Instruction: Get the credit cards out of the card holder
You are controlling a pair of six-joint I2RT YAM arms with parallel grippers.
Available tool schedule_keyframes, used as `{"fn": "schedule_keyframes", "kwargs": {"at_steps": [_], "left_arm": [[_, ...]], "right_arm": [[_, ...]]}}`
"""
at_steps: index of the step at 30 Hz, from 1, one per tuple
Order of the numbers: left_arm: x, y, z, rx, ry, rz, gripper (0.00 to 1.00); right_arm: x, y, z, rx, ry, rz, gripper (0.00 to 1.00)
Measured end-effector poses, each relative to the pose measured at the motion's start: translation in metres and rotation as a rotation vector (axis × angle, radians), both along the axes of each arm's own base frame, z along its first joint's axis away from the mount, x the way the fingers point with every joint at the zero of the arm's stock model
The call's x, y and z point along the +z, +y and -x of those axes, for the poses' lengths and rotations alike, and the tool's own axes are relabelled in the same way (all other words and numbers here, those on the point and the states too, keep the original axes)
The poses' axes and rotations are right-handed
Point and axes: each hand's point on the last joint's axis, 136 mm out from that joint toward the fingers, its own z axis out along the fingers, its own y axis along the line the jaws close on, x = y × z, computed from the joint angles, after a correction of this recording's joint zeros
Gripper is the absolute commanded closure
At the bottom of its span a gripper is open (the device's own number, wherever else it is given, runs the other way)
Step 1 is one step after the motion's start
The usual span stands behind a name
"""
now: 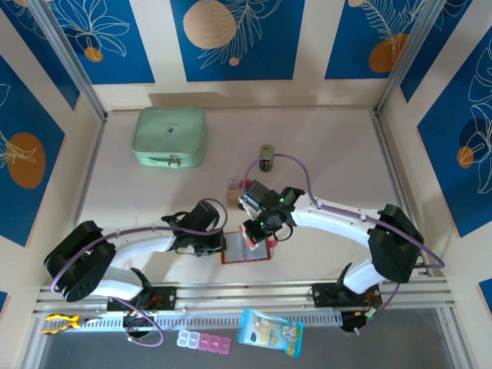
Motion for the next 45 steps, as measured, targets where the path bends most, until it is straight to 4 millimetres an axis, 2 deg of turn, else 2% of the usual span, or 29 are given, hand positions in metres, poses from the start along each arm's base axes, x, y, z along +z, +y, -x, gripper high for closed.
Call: {"fn": "schedule_keyframes", "kwargs": {"at_steps": [9,14,20,28,38,42,45], "left_arm": [[0.005,-0.002,-0.002,-0.012,-0.003,-0.006,0.92],[0.008,0.0,0.0,-0.011,-0.002,-0.007,0.86],[0.025,0.004,-0.006,0.01,-0.043,0.025,0.83],[0.043,0.018,-0.014,0.062,-0.089,0.047,0.81],[0.04,0.036,-0.016,0.105,-0.079,0.027,0.81],[0.04,0.039,-0.019,0.116,-0.082,0.025,0.81],[0.039,0.043,-0.02,0.119,-0.08,0.016,0.81]], "right_arm": [[-0.012,-0.011,0.005,0.495,-0.125,0.144,1.0],[-0.004,-0.013,-0.003,0.675,-0.171,0.165,1.0],[0.021,-0.006,-0.037,0.742,-0.244,0.112,1.0],[0.05,-0.001,-0.097,0.754,-0.326,0.067,1.0],[0.062,0.003,-0.16,0.76,-0.372,0.053,1.0],[0.058,0.006,-0.18,0.769,-0.371,0.053,1.0],[0.052,0.008,-0.188,0.78,-0.358,0.052,1.0]]}}
